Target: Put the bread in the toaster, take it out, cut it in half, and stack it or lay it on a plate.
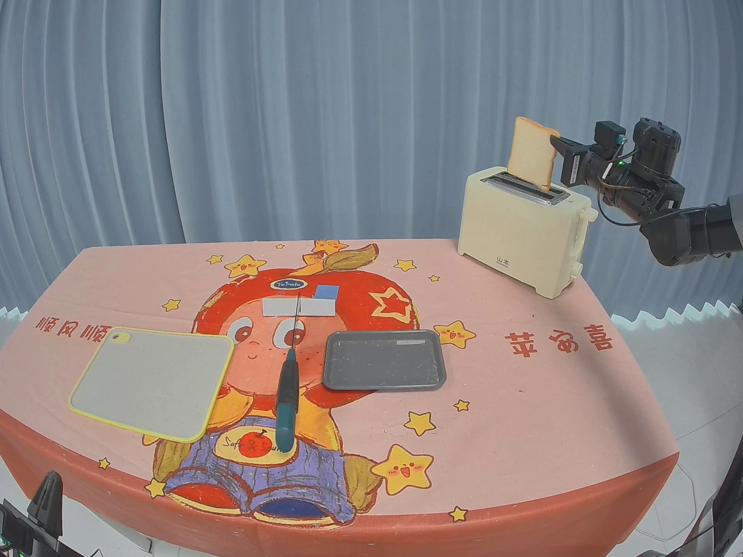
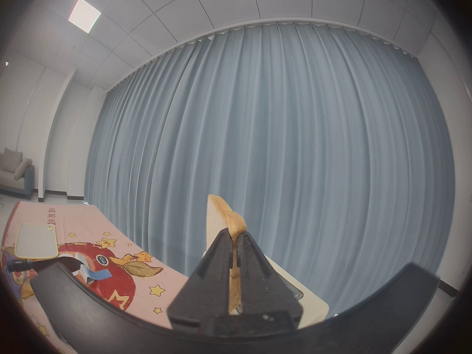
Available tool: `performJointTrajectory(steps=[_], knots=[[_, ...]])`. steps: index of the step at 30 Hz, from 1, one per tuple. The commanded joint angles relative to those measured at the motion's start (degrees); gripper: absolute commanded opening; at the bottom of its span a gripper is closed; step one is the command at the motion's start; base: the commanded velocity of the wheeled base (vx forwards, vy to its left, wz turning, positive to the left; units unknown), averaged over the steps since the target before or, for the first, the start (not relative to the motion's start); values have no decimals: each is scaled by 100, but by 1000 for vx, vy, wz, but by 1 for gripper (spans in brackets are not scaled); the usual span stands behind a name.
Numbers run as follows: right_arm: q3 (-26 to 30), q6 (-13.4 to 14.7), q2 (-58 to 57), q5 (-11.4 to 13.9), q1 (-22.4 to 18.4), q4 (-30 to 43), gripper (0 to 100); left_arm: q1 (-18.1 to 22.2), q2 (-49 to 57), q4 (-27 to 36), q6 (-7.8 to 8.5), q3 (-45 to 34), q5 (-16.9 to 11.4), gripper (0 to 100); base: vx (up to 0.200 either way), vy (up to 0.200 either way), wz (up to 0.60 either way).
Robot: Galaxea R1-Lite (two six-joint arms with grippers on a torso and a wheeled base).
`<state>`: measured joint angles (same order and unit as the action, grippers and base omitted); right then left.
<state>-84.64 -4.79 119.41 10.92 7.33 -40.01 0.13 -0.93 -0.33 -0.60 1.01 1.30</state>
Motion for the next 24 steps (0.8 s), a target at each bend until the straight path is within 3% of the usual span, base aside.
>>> performJointTrajectory(steps=[1, 16, 24], knots=[[308, -4, -392, -29, 120, -51, 0, 4, 31, -2, -2, -101, 1, 0, 0, 0, 0], [2232, -4, -1877, -38, 410, -68, 0, 13, 31, -11, -2, -101, 1, 0, 0, 0, 0], [2883, 4, -2369, -29, 463, -68, 0, 13, 22, -20, -19, -101, 1, 0, 0, 0, 0]])
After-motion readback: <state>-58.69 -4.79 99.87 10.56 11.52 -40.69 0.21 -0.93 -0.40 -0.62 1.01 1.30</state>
